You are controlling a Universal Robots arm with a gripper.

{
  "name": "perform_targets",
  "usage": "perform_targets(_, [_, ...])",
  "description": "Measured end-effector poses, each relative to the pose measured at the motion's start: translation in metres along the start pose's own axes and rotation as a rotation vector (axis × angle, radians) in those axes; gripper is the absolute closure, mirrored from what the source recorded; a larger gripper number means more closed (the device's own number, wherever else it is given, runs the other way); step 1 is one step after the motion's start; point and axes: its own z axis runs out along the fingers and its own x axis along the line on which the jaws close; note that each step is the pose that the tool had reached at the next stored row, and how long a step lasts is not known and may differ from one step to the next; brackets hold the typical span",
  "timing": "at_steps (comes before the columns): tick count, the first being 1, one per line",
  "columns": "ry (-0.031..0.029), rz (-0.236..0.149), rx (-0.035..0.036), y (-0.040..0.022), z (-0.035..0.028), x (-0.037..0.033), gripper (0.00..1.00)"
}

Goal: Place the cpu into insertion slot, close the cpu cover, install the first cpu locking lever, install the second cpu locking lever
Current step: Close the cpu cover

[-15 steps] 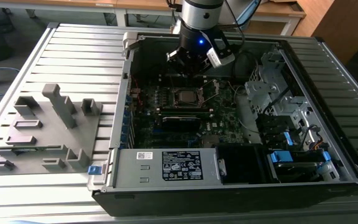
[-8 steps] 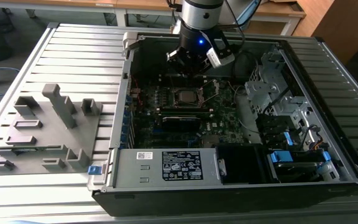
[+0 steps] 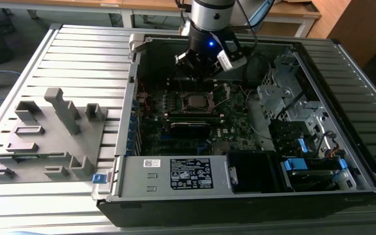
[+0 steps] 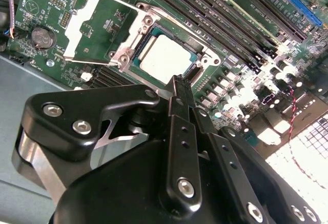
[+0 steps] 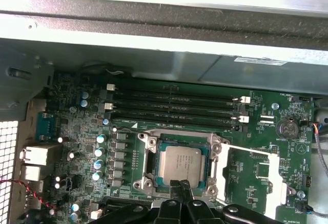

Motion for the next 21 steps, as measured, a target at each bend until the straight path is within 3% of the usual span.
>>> perform_targets(6, [-0.0001, 0.0, 0.0, -0.0005, 0.0, -0.0065, 0.89])
perform_targets(21, [-0.0001, 0.0, -0.0001, -0.0036, 0.0002, -0.0464, 0.89])
